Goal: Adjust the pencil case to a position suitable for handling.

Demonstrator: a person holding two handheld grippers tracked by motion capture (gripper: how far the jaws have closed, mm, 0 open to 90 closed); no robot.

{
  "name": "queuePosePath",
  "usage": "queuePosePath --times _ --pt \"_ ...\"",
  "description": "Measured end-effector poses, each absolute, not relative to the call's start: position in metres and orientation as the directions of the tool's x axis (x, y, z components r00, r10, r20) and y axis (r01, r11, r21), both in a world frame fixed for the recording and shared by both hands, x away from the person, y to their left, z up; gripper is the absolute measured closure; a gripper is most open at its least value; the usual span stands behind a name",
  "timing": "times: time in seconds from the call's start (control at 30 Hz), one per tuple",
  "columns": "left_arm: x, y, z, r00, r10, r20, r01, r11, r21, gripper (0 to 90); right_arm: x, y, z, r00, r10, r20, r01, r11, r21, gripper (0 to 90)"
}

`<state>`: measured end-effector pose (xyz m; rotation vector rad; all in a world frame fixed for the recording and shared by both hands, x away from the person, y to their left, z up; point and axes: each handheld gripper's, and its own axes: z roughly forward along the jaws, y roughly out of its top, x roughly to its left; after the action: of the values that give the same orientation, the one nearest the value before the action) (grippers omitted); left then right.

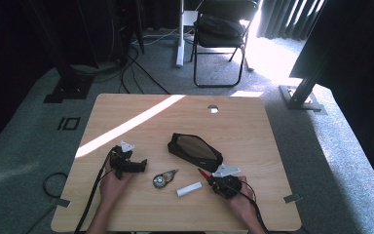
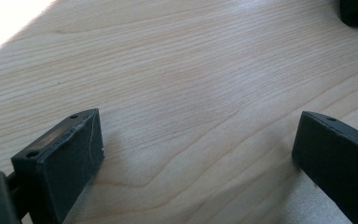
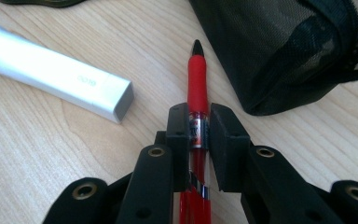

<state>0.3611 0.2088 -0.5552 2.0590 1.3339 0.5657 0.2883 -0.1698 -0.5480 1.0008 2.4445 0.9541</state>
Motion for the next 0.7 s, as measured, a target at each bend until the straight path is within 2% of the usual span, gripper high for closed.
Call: queuePosePath --times 0.17,0.37,0.7 --pt "0.3611 0.2088 -0.5552 0.4 0.916 0.023 0.654 -0.303 0.693 2.3 0.2881 -0.1731 -0.5484 -0.701 0.713 -0.024 0.505 0.52 0.688 77.6" --pt "0.3611 0.2088 -0.5552 0.4 0.916 0.024 0.654 -0.303 0.694 2.3 0.2872 -0.175 -0.5481 -0.714 0.7 -0.006 0.507 0.524 0.684 70.5" --pt "0.3611 0.2088 -0.5553 0.4 0.916 0.024 0.654 -0.303 0.693 2.3 0.2864 -0.1748 -0.5474 -0.723 0.691 -0.018 0.499 0.539 0.679 71.6"
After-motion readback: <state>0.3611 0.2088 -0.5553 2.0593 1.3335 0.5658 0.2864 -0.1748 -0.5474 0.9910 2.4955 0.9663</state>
